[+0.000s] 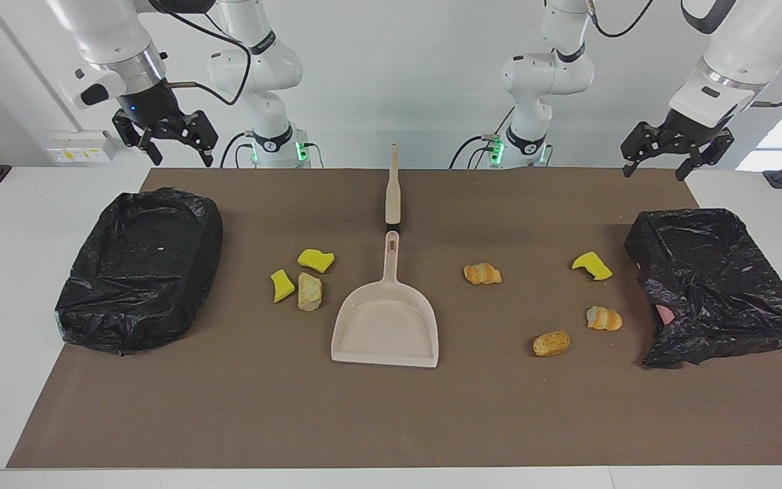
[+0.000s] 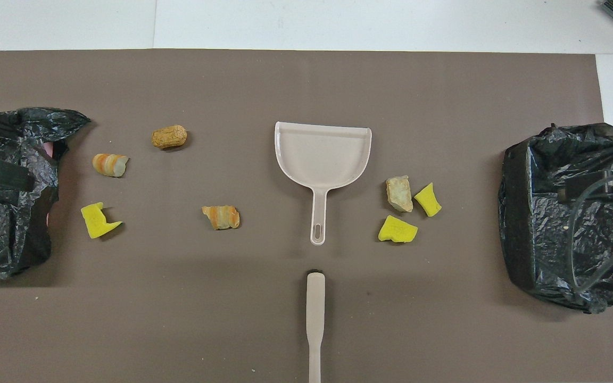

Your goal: Sweep and dump trash in bin

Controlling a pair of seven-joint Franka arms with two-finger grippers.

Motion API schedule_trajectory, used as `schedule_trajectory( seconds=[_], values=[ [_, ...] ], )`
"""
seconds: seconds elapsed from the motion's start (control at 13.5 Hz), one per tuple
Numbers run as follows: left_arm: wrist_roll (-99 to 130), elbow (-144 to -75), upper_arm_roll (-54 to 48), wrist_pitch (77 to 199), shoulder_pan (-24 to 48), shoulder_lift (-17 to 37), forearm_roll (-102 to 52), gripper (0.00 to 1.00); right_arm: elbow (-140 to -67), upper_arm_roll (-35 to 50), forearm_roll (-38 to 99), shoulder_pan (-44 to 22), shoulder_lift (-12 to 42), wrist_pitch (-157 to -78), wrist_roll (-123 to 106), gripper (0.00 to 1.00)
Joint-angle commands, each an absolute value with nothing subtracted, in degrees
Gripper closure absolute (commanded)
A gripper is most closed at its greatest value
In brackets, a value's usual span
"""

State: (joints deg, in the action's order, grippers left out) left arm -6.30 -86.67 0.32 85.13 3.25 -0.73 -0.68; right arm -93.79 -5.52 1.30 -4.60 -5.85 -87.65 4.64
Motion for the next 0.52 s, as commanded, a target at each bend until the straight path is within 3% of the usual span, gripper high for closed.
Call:
schedule_trajectory(
  seconds=[0.0, 0.44],
  values=[
    [-6.2, -86.6, -0.1, 84.9, 3.6, -1.5, 0.2, 0.00, -93.4, -5.3, 2.8, -3.8, -5.7, -86.8, 3.7, 0.00],
    [-6.6, -87.3, -0.2, 83.8, 3.6, -2.1, -1.5, 0.00, -93.4, -5.3, 2.8, -3.8, -5.7, -86.8, 3.7, 0.00]
  ],
)
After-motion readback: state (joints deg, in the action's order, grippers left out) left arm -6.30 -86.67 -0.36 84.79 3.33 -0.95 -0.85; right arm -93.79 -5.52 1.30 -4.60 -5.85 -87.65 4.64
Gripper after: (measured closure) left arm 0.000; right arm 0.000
